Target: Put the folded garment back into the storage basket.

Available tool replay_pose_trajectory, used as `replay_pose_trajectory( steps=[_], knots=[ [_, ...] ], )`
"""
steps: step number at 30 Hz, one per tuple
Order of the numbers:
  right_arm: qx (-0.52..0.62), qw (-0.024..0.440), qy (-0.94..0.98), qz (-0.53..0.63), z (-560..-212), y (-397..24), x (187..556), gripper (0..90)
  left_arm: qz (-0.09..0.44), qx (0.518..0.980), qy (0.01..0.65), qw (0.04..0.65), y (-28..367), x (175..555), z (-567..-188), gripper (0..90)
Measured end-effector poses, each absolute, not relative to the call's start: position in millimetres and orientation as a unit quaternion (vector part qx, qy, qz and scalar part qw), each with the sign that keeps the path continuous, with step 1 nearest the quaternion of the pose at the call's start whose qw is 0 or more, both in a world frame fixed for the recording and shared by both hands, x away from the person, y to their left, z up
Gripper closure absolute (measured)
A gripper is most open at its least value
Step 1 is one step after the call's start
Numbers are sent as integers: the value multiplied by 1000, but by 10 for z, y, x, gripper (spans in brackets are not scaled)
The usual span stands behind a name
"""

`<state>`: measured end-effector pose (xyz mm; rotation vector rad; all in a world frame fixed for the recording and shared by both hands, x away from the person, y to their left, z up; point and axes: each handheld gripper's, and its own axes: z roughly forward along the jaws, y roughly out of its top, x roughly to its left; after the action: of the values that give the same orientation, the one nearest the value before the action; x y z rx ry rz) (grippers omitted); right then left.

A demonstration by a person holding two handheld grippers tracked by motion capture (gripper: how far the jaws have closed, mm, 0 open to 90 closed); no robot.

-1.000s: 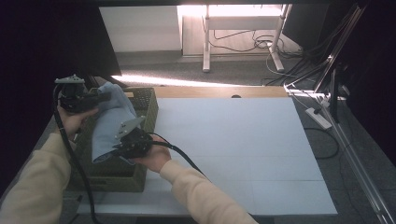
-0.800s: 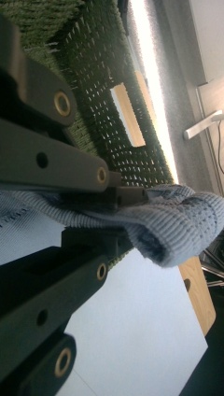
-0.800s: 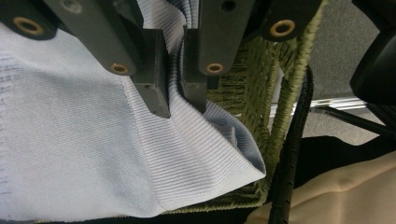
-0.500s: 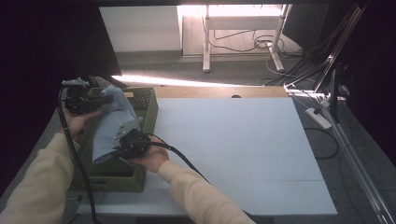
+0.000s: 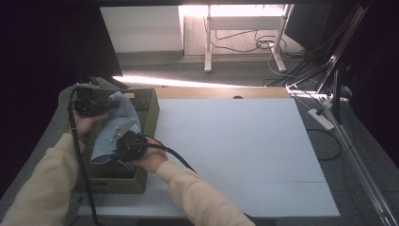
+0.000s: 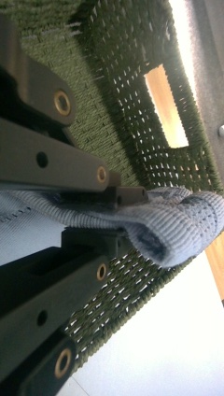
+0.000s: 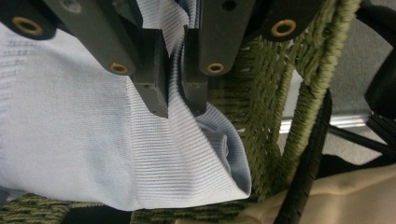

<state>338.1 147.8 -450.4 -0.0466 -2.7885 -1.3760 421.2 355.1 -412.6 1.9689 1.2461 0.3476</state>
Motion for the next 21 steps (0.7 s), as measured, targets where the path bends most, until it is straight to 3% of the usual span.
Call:
replay_pose_trajectory(
  steps=[12,13,15,16,21],
  knots=[
    [-1,3,-918,-396,-4550,1581,3374,783,118,776,498,368,3524,4326,-4291,779],
    [2,-2,-919,-393,-4552,1594,3366,748,115,776,500,367,3512,4349,-4317,715],
    [0,-14,-922,-387,-4568,1613,3353,582,109,779,511,346,3465,4407,-4382,429],
    [-5,-13,-924,-383,-4574,1615,3351,579,110,778,521,333,3447,4428,-4409,310],
    [-16,-6,-905,-425,-4516,1488,3349,497,105,762,526,364,3497,4413,-4400,241]
  ],
)
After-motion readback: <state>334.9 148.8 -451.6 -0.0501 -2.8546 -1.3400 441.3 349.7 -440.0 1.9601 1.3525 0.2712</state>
